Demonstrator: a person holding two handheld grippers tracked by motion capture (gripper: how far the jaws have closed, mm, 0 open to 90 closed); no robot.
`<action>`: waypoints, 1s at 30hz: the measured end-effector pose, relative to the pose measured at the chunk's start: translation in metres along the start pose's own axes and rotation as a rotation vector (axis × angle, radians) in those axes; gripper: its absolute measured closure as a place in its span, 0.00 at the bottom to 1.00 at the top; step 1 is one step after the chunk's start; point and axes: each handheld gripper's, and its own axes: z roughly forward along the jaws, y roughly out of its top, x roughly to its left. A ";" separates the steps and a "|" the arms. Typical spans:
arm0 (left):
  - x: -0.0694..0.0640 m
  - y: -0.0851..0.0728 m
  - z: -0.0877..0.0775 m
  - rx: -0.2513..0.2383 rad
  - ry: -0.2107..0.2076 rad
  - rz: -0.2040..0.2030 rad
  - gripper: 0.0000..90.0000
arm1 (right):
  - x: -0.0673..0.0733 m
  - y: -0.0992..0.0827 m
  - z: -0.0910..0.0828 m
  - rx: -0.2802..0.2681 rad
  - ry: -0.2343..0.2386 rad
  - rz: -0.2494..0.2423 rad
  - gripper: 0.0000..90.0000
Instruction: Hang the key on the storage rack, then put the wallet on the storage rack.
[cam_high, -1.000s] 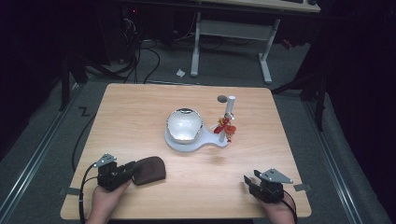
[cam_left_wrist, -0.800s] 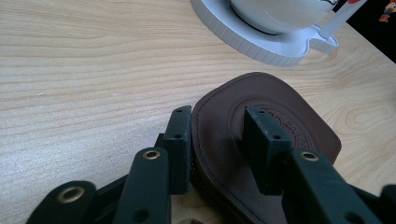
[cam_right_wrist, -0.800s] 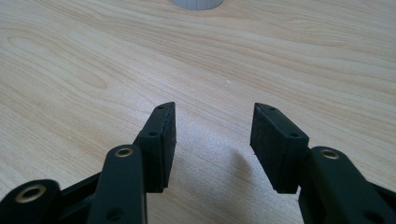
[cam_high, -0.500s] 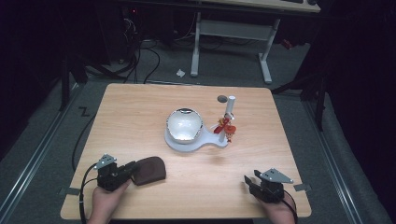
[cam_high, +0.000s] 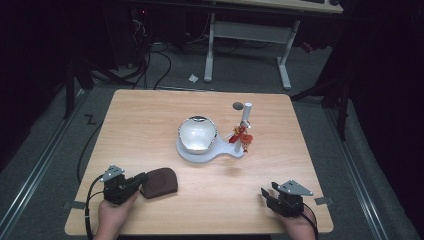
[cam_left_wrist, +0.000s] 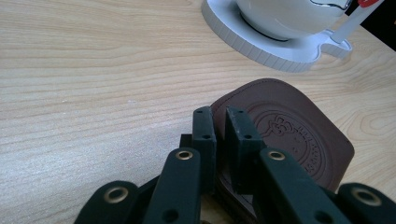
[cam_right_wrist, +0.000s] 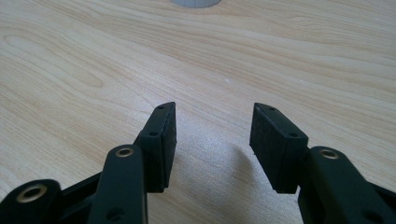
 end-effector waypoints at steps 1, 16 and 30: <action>0.000 0.000 0.000 -0.002 0.001 0.002 0.93 | 0.000 0.000 0.000 0.001 0.000 0.000 0.57; -0.008 0.006 -0.012 -0.075 -0.041 0.045 0.96 | -0.001 0.000 0.000 -0.008 -0.003 0.007 0.57; -0.014 0.015 -0.028 -0.157 -0.053 0.070 0.97 | -0.002 -0.001 -0.001 -0.016 -0.009 0.001 0.58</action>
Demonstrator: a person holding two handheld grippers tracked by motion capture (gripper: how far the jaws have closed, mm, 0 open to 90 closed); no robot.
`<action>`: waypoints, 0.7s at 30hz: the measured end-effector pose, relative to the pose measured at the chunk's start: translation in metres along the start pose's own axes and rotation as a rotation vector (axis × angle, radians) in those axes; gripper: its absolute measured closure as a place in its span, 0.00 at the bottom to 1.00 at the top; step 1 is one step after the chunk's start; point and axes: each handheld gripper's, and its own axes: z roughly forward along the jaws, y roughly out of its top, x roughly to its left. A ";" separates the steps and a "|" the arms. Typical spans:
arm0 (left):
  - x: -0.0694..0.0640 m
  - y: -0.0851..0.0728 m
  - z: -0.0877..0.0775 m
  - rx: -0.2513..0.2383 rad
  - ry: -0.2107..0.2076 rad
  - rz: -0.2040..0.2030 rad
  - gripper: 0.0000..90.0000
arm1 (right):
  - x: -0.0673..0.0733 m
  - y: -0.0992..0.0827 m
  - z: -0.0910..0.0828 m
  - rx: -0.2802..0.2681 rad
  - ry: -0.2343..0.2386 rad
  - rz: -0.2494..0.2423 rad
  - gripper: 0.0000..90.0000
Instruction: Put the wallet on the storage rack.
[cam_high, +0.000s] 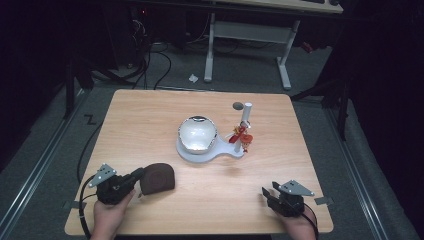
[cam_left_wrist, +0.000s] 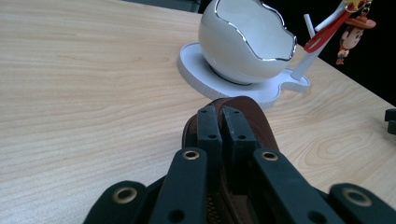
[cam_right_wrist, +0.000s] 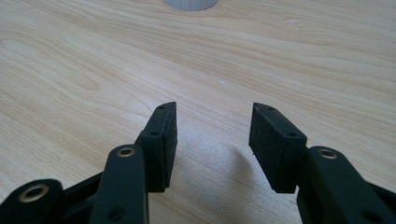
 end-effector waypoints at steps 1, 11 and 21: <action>0.000 0.000 0.000 -0.002 0.000 0.002 0.97 | 0.000 0.000 -0.001 -0.002 -0.002 0.003 0.58; -0.005 0.006 -0.004 -0.036 -0.010 0.010 0.97 | -0.004 0.002 -0.005 -0.036 -0.014 0.019 0.59; -0.012 0.012 -0.017 -0.074 0.004 0.032 0.97 | 0.001 0.008 -0.005 -0.067 -0.008 0.000 0.60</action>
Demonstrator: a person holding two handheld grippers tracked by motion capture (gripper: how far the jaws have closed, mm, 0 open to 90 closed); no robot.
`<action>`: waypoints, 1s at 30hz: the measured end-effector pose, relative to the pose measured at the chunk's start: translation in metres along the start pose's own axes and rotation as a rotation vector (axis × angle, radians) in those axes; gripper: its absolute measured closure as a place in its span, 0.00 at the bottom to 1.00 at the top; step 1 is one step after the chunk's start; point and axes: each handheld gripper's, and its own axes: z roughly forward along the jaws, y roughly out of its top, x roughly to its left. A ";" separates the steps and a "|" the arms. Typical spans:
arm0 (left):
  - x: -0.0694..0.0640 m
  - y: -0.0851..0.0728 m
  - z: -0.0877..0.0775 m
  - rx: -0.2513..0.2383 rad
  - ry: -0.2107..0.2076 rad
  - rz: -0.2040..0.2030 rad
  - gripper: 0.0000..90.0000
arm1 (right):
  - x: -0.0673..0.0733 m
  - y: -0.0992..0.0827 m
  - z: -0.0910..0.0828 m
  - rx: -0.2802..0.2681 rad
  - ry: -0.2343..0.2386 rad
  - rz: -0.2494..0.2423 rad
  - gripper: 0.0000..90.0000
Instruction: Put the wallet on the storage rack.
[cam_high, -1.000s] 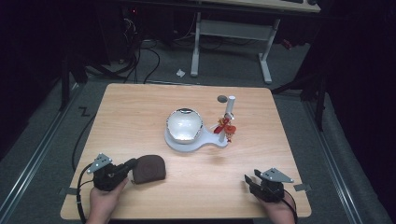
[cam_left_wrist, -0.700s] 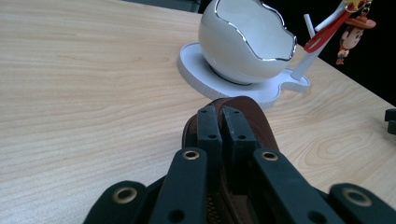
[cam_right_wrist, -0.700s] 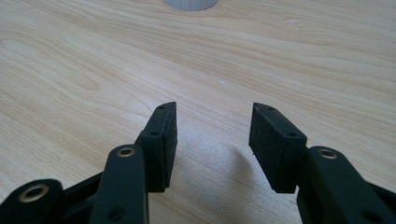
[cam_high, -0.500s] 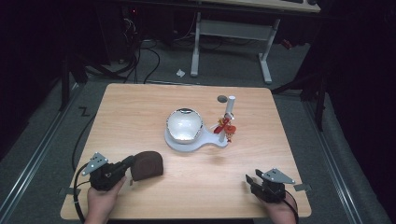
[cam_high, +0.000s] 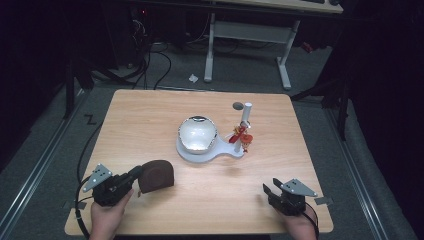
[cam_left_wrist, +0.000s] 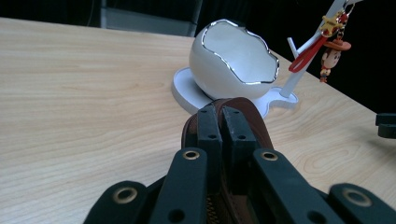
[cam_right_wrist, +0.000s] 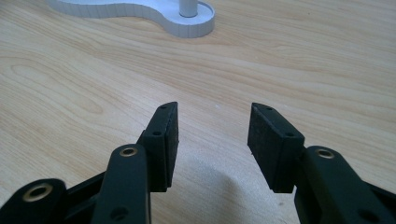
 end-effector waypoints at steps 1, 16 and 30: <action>0.000 0.001 -0.001 -0.006 0.004 -0.001 0.97 | 0.000 0.001 0.001 0.000 0.002 -0.001 0.60; 0.000 0.010 0.000 -0.018 0.027 -0.010 0.97 | -0.001 0.000 -0.003 -0.024 0.017 0.000 0.62; -0.008 0.018 0.015 -0.006 0.006 0.005 0.97 | -0.003 0.002 -0.005 -0.029 0.024 0.016 0.65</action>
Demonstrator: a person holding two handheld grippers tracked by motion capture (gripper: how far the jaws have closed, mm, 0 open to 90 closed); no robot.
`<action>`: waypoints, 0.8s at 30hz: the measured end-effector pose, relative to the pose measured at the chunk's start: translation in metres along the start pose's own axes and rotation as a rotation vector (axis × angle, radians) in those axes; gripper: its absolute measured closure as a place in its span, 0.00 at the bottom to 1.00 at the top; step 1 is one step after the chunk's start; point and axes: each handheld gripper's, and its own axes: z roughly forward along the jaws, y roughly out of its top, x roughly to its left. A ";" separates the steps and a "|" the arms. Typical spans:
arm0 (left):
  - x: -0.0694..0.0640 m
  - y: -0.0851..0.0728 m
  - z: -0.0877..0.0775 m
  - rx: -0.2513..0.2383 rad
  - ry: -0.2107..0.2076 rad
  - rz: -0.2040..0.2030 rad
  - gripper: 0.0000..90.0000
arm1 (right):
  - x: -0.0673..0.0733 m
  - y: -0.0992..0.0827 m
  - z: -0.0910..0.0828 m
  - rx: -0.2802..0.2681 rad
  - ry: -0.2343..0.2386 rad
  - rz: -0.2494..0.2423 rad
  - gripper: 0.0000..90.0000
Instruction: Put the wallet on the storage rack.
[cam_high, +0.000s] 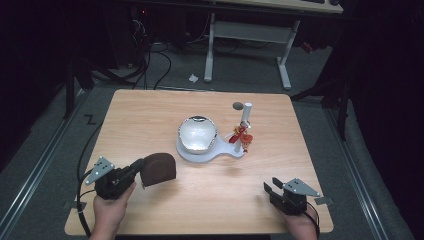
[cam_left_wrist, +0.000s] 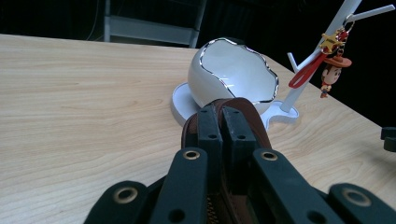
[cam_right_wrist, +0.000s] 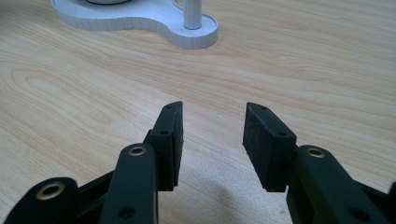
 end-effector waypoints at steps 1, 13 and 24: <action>-0.001 0.001 0.001 0.002 0.001 0.004 0.97 | 0.000 0.000 0.000 0.000 -0.001 0.000 0.65; -0.010 0.016 0.011 -0.025 -0.013 0.022 0.97 | -0.003 0.000 -0.001 -0.003 -0.005 0.002 0.66; -0.012 0.036 0.022 -0.056 -0.006 0.013 0.97 | -0.002 0.000 -0.001 -0.007 0.005 -0.003 0.66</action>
